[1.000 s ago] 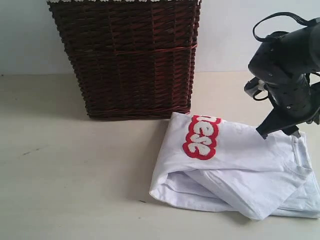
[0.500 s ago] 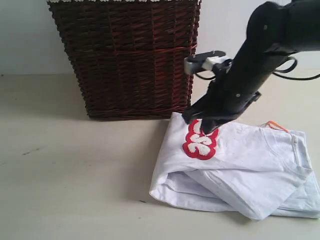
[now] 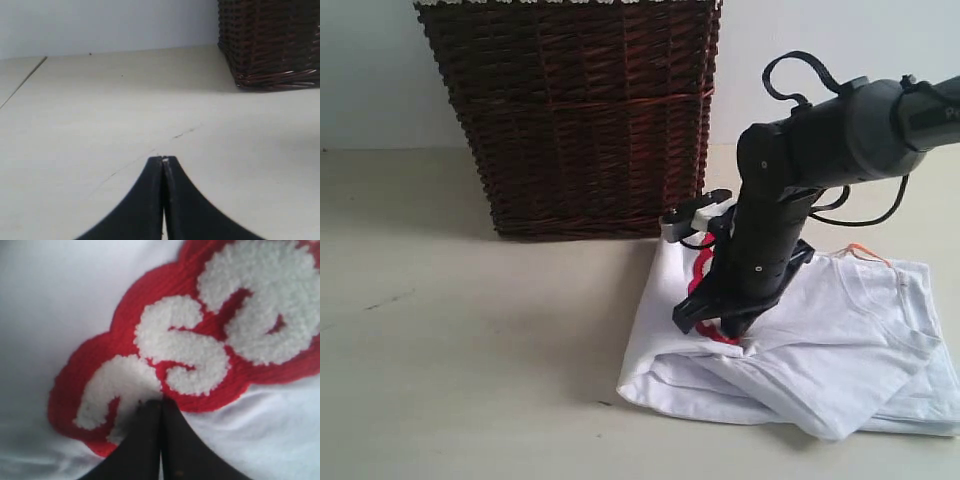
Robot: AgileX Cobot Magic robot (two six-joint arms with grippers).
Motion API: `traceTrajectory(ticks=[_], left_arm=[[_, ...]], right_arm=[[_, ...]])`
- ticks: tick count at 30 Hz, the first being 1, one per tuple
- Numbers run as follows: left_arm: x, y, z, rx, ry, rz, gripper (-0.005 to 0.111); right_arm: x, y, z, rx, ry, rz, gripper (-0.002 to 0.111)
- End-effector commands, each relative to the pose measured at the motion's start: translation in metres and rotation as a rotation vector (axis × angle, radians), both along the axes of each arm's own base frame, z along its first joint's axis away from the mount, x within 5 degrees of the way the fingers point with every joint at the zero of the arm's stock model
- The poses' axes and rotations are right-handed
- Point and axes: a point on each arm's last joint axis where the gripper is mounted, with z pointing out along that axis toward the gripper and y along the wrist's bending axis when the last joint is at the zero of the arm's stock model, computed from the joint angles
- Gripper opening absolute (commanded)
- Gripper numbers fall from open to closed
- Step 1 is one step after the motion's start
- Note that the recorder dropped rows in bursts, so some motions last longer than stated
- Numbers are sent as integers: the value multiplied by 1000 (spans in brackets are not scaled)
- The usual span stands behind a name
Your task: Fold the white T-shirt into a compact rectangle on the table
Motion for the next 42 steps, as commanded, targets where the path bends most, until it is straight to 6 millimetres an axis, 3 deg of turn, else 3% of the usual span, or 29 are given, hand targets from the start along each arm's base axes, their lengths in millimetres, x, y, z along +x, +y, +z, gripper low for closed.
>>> traceTrajectory(ticks=[1,6,12,18,24,28,34,42], left_arm=[[0,0,1,-2,-9,1,0],[0,0,1,-2,-9,1,0],[0,0,1,-2,-9,1,0],[0,0,1,-2,-9,1,0],[0,0,1,-2,-9,1,0],[0,0,1,-2,-9,1,0],[0,0,1,-2,-9,1,0],[0,0,1,-2,-9,1,0]], right_arm=[[-20,32,-19,1,79,112,0],[-34,64,-8,47,63,206,0],[-28,92,2,187,-94,138,0],[-29,91,0,177,-78,165,0],[-33,87,43,222,-204,203,0],[-33,66,59,176,-288,127,0],[-41,46,41,70,-286,71,0],[-53,39,5,31,-210,47,0]])
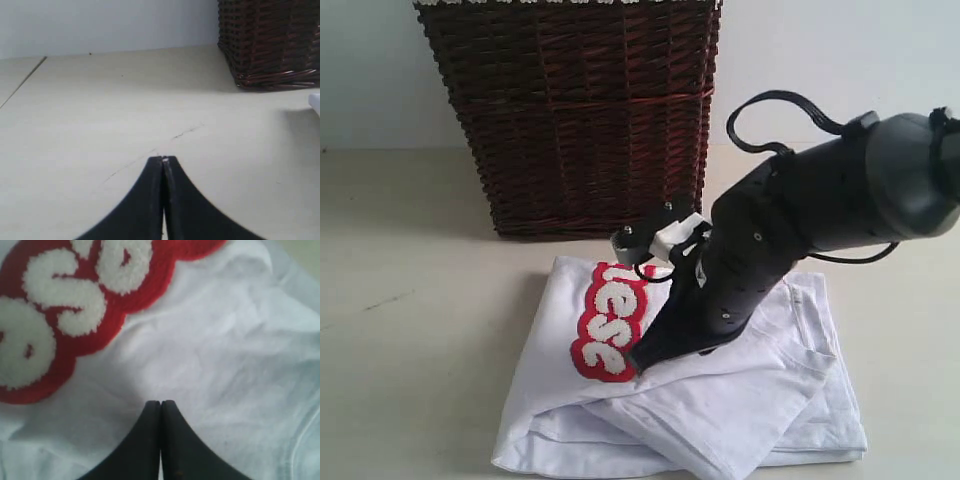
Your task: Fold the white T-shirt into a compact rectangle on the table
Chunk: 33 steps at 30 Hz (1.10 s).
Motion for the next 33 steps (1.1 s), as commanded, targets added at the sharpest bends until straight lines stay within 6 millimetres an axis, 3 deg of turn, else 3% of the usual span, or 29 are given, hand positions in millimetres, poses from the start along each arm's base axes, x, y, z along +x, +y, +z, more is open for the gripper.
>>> traceTrajectory(ticks=[1,8,10,13,18,23,28,33], left_arm=[[0,0,1,-2,-9,1,0],[0,0,1,-2,-9,1,0],[0,0,1,-2,-9,1,0],[0,0,1,-2,-9,1,0],[0,0,1,-2,-9,1,0],[0,0,1,-2,-9,1,0],[0,0,1,-2,-9,1,0],[0,0,1,-2,-9,1,0]], right_arm=[[-1,-3,-21,-36,50,-8,0],[5,2,-41,-34,61,-6,0],[7,3,-39,-46,66,9,0],[11,6,-20,-17,10,17,0],[11,6,41,96,-168,20,0],[-8,-6,114,194,-333,17,0],[-45,-29,190,307,-520,13,0],[-102,-65,262,451,-756,10,0]])
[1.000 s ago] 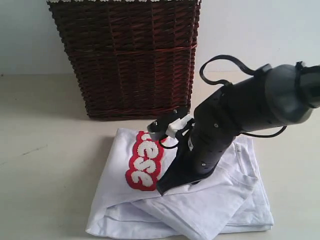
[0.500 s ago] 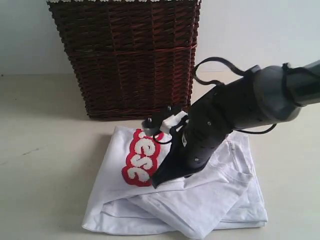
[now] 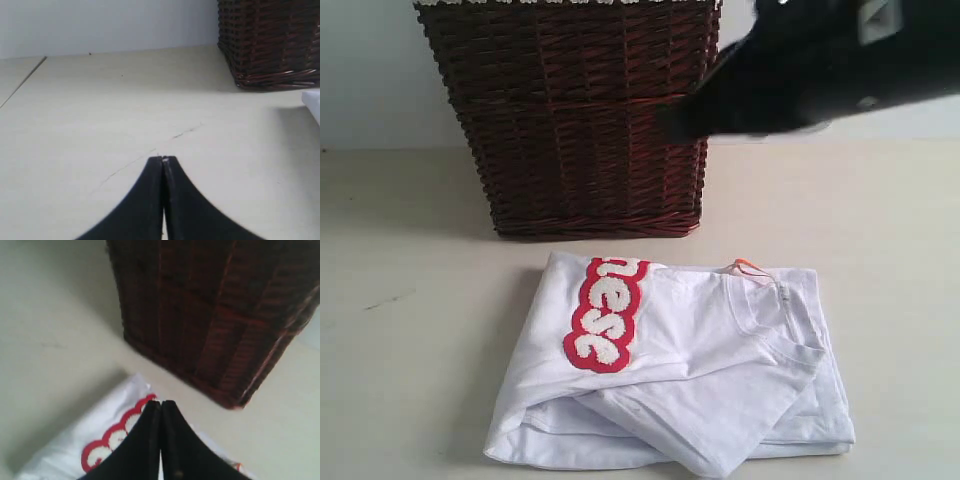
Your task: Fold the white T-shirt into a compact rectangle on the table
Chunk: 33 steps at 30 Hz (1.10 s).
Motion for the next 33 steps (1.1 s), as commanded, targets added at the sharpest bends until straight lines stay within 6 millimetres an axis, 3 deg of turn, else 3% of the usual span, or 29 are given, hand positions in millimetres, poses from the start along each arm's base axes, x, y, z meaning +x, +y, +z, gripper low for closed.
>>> traceTrajectory(ticks=[1,5,8,11,16,24,33], left_arm=[[0,0,1,-2,-9,1,0],[0,0,1,-2,-9,1,0],[0,0,1,-2,-9,1,0],[0,0,1,-2,-9,1,0],[0,0,1,-2,-9,1,0],[0,0,1,-2,-9,1,0],[0,0,1,-2,-9,1,0]], right_arm=[[-51,-33,55,113,-192,-1,0],[-103,-65,88,208,-343,-4,0],[-141,-89,102,255,-430,-6,0],[-179,-113,108,295,-510,-9,0],[-222,-141,107,344,-593,-14,0],[-265,-167,104,422,-714,-14,0],[-287,-181,99,460,-781,-18,0]])
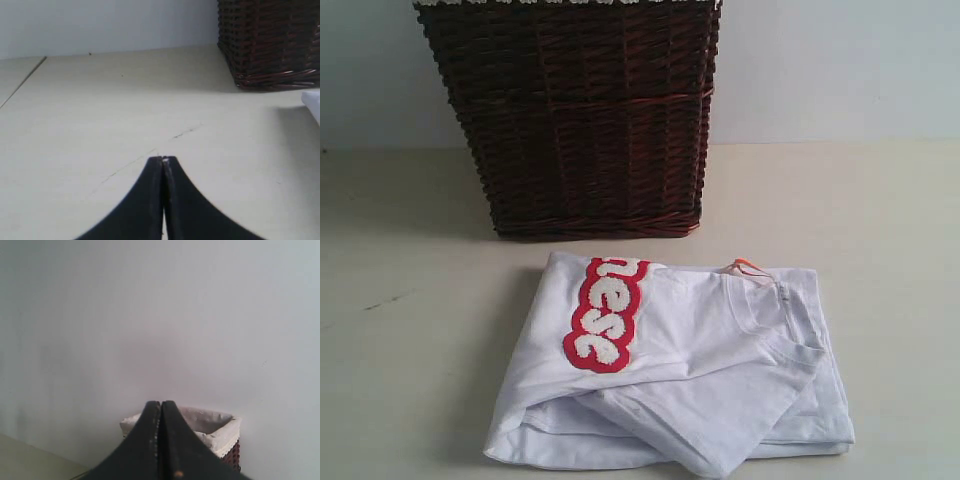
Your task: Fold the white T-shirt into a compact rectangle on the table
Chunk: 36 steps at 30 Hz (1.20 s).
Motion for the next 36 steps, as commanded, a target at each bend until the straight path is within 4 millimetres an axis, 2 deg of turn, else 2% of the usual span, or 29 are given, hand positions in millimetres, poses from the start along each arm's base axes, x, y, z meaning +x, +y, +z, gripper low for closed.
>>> traceTrajectory(ticks=[1,8,9,10,12,14,17,22,29,30,32,35,36], left_arm=[[0,0,1,-2,-9,1,0],[0,0,1,-2,-9,1,0],[0,0,1,-2,-9,1,0],[0,0,1,-2,-9,1,0],[0,0,1,-2,-9,1,0],[0,0,1,-2,-9,1,0],[0,0,1,-2,-9,1,0],[0,0,1,-2,-9,1,0],[0,0,1,-2,-9,1,0],[0,0,1,-2,-9,1,0],[0,0,1,-2,-9,1,0],[0,0,1,-2,-9,1,0],[0,0,1,-2,-9,1,0]], right_arm=[[-8,-5,-1,6,-25,-8,0],[-15,-15,-3,-12,-79,-75,0],[-16,-15,-2,-24,-93,-125,0],[-18,-11,1,-33,-154,-217,0],[-14,14,3,-97,-397,-427,0],[-5,26,-4,-117,-440,-507,0],[7,33,-15,-154,-406,-588,0],[48,38,-60,-222,-245,-726,0],[81,34,-113,-172,-85,-729,0],[90,32,-133,-184,-26,-729,0],[99,31,-160,-180,16,-717,0],[102,31,-198,-185,68,-708,0],[103,31,-219,-190,96,-705,0]])
